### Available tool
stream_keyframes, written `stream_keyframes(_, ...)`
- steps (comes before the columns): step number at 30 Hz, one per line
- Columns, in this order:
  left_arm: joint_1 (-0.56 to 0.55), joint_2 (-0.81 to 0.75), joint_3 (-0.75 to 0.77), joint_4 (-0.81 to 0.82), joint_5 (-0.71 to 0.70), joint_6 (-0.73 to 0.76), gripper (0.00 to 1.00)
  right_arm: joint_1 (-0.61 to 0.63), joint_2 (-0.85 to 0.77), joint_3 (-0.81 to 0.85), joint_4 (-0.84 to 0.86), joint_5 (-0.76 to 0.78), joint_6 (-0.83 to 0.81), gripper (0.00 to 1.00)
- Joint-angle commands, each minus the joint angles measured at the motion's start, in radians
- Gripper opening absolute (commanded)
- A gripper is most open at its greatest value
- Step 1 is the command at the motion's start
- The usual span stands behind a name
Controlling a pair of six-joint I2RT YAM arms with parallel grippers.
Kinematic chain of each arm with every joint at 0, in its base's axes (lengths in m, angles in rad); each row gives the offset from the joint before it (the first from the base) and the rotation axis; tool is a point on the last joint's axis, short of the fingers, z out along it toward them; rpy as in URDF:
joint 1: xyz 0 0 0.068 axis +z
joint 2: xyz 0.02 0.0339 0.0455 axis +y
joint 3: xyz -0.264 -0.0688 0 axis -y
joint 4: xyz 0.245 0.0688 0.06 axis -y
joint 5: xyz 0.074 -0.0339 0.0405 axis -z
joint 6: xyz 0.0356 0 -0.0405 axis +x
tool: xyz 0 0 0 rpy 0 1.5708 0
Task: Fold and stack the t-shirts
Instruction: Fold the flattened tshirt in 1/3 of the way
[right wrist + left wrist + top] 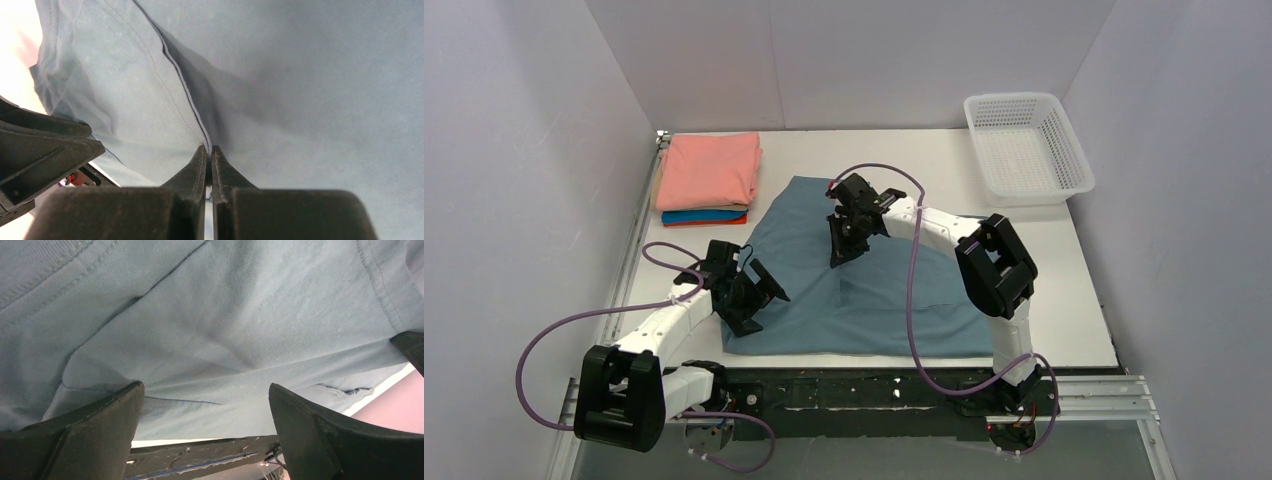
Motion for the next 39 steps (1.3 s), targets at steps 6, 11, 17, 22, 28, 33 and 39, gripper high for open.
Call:
stream_keyframes(6, 0.004, 0.011, 0.007, -0.203, -0.048, 0.026, 0.98, -0.004, -0.015, 0.045, -0.061, 0.117, 0.007, 0.60)
stream_keyframes(11, 0.004, -0.021, 0.091, -0.217, -0.030, 0.044, 0.98, -0.015, -0.148, -0.017, -0.065, 0.217, 0.051, 0.81)
stream_keyframes(17, -0.013, 0.015, 0.231, -0.232, -0.016, 0.056, 0.98, -0.105, -0.424, -0.305, 0.001, 0.302, 0.135, 0.85)
stream_keyframes(22, -0.064, 0.114, 0.297, -0.216, -0.026, 0.084, 0.98, -0.166, -0.606, -0.499, -0.020, 0.311, 0.140, 0.86)
stream_keyframes(28, -0.105, 0.293, 0.327, -0.135, 0.002, 0.108, 0.98, -0.217, -0.702, -0.715, -0.020, 0.243, 0.187, 0.86)
stream_keyframes(33, -0.108, 0.365, 0.280, -0.147, -0.023, 0.127, 0.98, -0.231, -0.688, -0.792, 0.004, 0.231, 0.200, 0.85)
stream_keyframes(39, -0.108, 0.316, 0.140, -0.206, -0.060, 0.117, 0.98, -0.232, -0.628, -0.782, 0.031, 0.231, 0.178, 0.85)
